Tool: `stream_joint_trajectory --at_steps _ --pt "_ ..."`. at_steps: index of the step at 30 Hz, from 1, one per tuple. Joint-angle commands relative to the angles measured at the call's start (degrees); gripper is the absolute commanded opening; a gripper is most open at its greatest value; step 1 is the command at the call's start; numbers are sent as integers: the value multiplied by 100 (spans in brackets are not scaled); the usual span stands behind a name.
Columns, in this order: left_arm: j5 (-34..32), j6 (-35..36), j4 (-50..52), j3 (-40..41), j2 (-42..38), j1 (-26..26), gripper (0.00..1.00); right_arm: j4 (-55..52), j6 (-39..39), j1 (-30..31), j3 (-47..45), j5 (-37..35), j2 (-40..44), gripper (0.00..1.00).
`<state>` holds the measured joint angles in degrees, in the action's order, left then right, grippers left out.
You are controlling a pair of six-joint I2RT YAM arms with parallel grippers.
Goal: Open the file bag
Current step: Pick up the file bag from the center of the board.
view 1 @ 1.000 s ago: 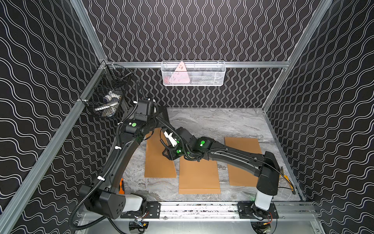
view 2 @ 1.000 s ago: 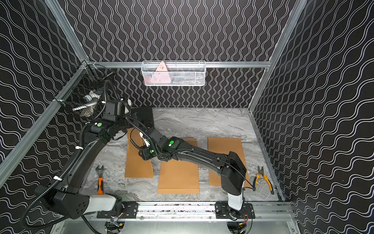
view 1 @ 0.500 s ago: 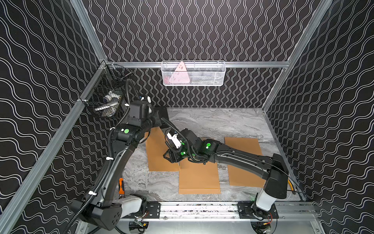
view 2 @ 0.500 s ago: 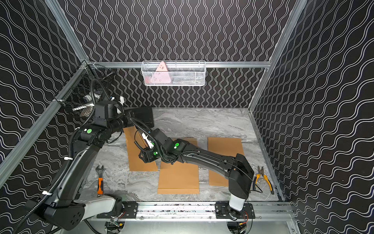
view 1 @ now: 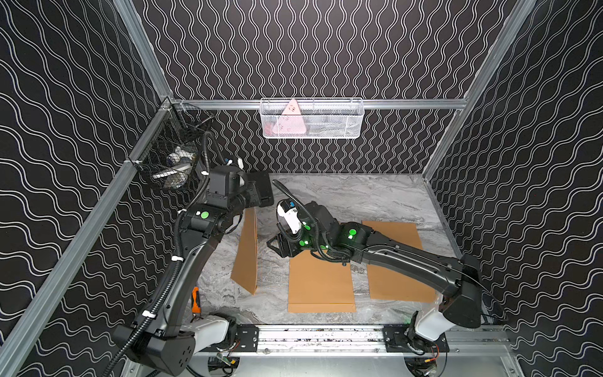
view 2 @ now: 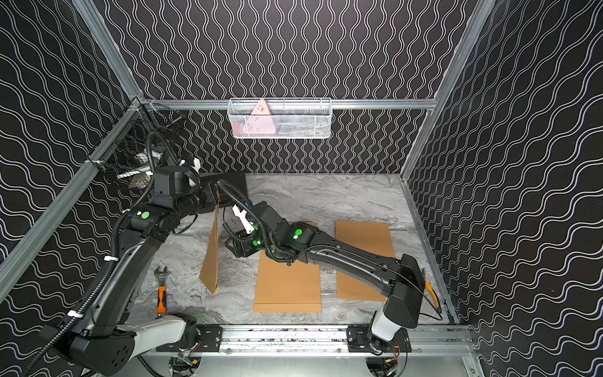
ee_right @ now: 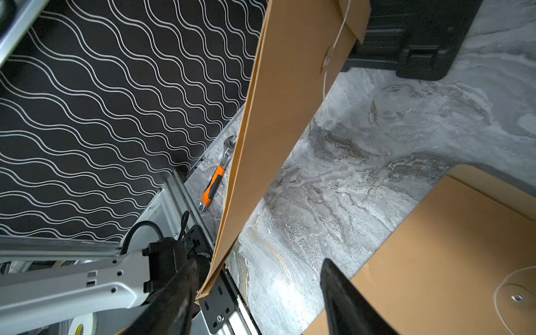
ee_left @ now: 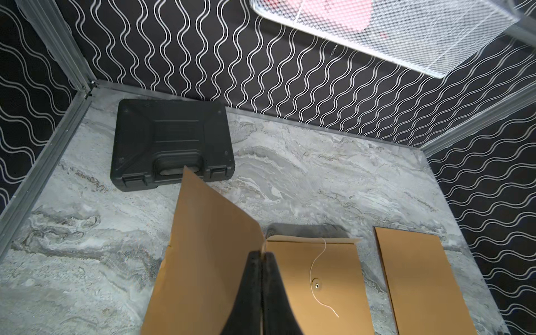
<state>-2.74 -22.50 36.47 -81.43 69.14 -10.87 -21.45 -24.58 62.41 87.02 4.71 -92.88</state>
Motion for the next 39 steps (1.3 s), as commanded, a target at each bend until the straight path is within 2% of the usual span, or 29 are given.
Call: stream_joint_trajectory --at_steps 1,13,21,25,31,36,39 --pt "264 95 -336 -79 -91 -1 0 -14 155 -156 -47 -296 148 68" --pt "1341 984 -960 -373 -339 -1 0 -166 338 -1508 -303 143 584 68" --pt "2138 1653 -1702 -245 -452 3 0 -228 554 -2227 -379 474 765 68" --pt "2744 1938 -2202 -79 -540 6 0 -224 684 -2608 -388 751 863 68" --pt "3752 2170 -3041 307 -664 4 0 -95 960 -3136 -422 1324 953 68" --pt "4403 2077 -3353 367 -634 3 0 264 1115 -3603 -522 1985 991 70" --pt "4766 1907 -3573 373 -578 0 0 708 1074 -4108 -661 2516 976 71"
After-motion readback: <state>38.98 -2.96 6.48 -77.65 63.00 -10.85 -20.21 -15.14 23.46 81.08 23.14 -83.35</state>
